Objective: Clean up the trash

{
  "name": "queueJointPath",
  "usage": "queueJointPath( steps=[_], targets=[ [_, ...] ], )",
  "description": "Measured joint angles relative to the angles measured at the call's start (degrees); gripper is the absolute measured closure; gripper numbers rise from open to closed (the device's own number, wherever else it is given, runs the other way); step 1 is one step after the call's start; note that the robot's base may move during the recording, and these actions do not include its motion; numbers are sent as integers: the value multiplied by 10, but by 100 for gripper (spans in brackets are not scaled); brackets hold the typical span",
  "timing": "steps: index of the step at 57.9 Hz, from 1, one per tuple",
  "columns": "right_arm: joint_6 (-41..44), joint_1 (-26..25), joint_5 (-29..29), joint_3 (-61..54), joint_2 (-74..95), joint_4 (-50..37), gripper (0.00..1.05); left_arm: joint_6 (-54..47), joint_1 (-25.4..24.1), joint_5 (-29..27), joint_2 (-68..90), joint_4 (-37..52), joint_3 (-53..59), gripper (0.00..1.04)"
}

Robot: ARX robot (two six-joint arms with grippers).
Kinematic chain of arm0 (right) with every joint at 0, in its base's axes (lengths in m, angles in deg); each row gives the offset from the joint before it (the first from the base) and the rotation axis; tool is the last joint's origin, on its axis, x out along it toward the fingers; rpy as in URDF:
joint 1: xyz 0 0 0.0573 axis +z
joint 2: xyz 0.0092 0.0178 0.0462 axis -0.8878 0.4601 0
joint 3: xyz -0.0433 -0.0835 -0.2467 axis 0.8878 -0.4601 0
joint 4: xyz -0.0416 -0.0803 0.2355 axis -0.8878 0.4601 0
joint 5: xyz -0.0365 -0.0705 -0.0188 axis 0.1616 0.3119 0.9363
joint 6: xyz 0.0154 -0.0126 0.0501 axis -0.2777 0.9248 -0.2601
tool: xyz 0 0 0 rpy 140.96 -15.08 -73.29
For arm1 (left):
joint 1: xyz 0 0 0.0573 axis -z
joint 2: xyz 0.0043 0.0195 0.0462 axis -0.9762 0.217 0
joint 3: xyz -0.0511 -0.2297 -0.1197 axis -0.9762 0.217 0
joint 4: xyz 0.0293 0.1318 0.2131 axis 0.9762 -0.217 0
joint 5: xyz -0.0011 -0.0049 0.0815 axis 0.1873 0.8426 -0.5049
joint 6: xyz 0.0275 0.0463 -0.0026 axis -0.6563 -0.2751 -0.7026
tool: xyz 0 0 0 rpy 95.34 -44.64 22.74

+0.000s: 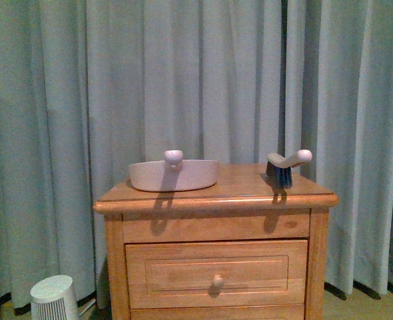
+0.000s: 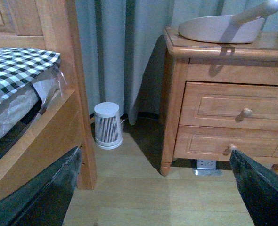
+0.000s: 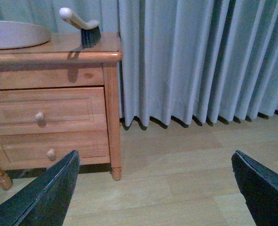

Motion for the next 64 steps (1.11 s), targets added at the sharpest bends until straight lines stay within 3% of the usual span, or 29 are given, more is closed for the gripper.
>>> queueJointPath(
  steps=[64],
  targets=[
    [0,0,0,0,0,0,7,0,0,0,0,0,0,8]
  ],
)
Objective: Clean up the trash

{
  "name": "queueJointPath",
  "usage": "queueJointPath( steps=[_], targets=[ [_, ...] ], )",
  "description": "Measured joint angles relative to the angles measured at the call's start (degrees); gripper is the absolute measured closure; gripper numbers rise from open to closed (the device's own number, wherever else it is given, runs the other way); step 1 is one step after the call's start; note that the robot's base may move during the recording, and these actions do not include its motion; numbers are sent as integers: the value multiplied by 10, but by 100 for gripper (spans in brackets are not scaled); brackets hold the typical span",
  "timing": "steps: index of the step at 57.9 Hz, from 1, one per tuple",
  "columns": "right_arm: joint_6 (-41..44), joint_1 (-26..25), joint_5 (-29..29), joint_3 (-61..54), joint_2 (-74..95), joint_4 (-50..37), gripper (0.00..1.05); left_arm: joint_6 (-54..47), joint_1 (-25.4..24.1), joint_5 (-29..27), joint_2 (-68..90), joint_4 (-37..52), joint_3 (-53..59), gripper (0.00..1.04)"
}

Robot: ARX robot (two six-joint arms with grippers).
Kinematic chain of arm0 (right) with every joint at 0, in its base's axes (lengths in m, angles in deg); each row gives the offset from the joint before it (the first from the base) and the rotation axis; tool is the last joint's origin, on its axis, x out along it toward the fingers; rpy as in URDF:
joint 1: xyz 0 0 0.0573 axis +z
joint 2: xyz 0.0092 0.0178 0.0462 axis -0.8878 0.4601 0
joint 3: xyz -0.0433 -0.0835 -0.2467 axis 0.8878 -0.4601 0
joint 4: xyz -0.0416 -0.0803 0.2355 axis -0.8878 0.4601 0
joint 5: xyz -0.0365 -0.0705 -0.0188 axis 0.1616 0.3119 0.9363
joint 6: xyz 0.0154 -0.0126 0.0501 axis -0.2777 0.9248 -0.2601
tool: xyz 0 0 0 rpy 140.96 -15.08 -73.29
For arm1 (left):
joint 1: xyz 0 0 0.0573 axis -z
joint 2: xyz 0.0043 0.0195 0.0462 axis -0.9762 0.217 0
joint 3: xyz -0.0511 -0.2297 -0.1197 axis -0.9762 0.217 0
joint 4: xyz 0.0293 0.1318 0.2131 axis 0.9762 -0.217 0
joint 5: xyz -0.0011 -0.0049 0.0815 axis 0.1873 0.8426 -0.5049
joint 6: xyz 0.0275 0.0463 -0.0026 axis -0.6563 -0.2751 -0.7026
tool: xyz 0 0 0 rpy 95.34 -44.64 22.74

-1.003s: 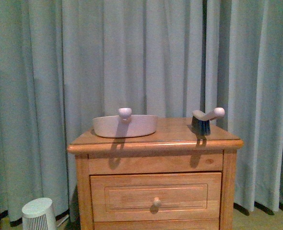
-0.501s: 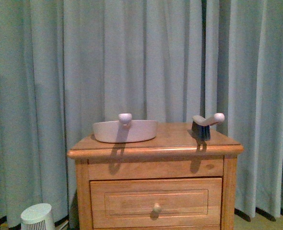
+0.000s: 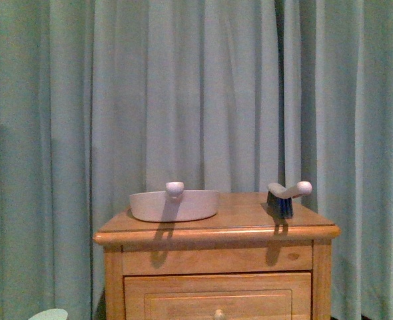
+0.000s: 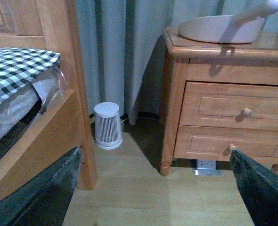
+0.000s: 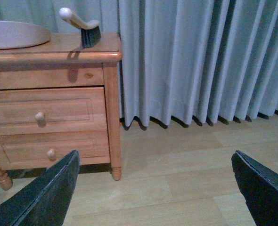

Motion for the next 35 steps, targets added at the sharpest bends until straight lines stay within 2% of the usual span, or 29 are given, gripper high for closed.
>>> queueJointPath(
  steps=[35],
  targets=[
    [0,0,0,0,0,0,7,0,0,0,0,0,0,8]
  ],
)
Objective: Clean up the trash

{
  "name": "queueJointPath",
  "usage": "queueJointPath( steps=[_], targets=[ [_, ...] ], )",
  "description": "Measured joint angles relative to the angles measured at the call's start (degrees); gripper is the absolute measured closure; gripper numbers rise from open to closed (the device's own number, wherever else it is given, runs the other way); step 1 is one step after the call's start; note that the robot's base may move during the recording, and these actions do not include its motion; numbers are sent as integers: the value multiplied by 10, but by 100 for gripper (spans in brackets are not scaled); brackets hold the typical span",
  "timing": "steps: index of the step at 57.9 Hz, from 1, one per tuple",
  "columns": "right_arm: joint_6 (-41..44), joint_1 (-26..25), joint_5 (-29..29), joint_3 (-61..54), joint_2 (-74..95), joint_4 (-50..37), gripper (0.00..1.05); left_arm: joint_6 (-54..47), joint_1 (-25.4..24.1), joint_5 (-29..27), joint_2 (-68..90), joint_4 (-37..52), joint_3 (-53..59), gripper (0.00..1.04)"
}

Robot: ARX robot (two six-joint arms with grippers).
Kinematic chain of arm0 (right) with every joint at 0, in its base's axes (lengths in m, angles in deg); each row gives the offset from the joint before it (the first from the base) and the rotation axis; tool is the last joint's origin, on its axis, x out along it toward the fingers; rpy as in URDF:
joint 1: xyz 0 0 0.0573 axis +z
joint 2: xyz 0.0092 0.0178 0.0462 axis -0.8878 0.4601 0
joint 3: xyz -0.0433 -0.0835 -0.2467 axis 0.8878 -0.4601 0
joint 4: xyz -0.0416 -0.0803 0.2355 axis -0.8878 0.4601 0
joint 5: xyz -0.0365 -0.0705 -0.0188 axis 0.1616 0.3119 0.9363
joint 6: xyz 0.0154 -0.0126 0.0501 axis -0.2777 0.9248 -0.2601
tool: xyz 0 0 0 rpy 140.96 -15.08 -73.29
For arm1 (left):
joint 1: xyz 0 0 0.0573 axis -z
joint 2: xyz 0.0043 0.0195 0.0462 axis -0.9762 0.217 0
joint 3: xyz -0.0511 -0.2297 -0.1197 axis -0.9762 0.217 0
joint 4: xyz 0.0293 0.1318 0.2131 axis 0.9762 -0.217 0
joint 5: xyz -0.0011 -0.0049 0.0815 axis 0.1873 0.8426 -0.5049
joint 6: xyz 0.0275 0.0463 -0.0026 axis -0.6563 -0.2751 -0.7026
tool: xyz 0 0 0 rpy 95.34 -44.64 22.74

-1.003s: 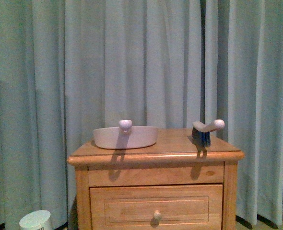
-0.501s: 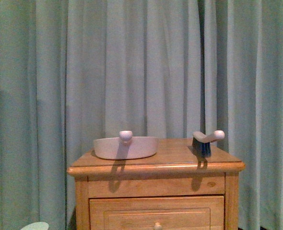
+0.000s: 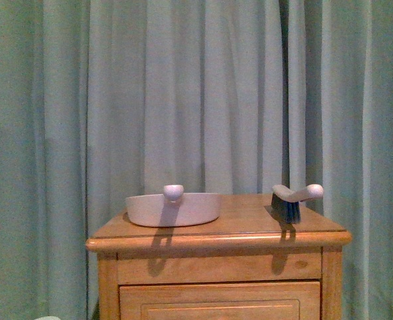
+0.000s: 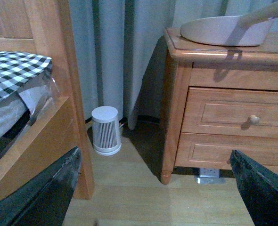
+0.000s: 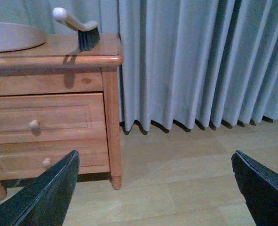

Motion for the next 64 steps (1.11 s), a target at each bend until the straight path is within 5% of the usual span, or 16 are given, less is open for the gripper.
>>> queueJointPath(
  steps=[64],
  targets=[
    [0,0,0,0,0,1,7,15,-3,11,9,-15,-5,8]
  ],
)
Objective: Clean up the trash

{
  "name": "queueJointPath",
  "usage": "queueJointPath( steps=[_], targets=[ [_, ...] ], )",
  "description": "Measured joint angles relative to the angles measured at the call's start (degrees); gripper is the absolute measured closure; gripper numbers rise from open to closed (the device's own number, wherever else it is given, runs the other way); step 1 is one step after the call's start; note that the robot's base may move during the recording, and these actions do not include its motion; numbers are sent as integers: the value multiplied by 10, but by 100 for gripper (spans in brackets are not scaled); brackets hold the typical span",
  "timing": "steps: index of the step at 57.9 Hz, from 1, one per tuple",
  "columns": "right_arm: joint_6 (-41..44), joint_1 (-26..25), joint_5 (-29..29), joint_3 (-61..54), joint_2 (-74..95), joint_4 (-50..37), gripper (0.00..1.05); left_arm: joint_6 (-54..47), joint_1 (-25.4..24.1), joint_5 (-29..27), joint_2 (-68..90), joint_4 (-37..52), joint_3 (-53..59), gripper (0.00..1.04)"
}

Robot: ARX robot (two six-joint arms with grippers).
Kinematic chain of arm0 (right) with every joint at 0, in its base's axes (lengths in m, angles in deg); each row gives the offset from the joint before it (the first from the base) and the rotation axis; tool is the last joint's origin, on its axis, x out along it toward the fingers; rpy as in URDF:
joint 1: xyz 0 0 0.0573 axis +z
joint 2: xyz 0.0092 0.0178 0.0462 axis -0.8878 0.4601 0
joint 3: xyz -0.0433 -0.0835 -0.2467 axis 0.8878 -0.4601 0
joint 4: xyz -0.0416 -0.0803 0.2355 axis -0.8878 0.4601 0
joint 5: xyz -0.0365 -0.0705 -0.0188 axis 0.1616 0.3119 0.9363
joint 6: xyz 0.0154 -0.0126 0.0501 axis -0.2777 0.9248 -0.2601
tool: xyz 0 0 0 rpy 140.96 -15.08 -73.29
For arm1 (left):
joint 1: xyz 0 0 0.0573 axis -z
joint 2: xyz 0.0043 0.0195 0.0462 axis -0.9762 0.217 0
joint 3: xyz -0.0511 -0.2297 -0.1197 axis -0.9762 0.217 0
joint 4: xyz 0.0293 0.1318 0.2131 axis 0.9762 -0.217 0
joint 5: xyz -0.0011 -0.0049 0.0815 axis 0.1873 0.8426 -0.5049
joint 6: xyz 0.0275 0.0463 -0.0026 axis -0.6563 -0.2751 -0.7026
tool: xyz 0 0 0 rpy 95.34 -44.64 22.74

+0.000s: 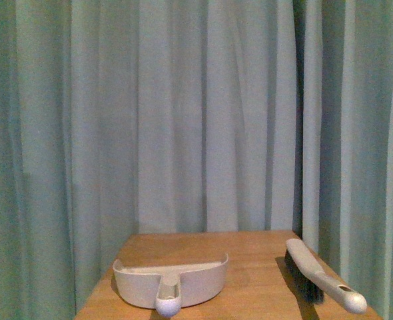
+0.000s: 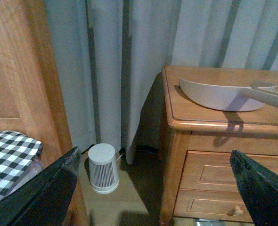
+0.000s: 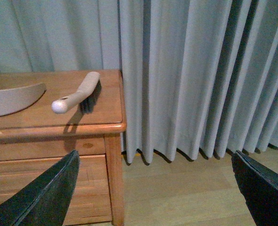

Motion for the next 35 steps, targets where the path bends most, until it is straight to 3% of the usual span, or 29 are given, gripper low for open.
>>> queueJointPath(
  steps=[4,8,25,35],
  targets=[
    [0,0,0,0,0,0,7,40,-5,29,76,-14,-33,8],
    [0,0,0,0,0,0,7,50,6,16,198,26,-101,8],
    [0,0,0,0,0,0,7,-73,233,-124,605,-22,-467,8],
    [0,0,0,0,0,0,7,-73,318,-179,790,-75,-645,8]
  ],
)
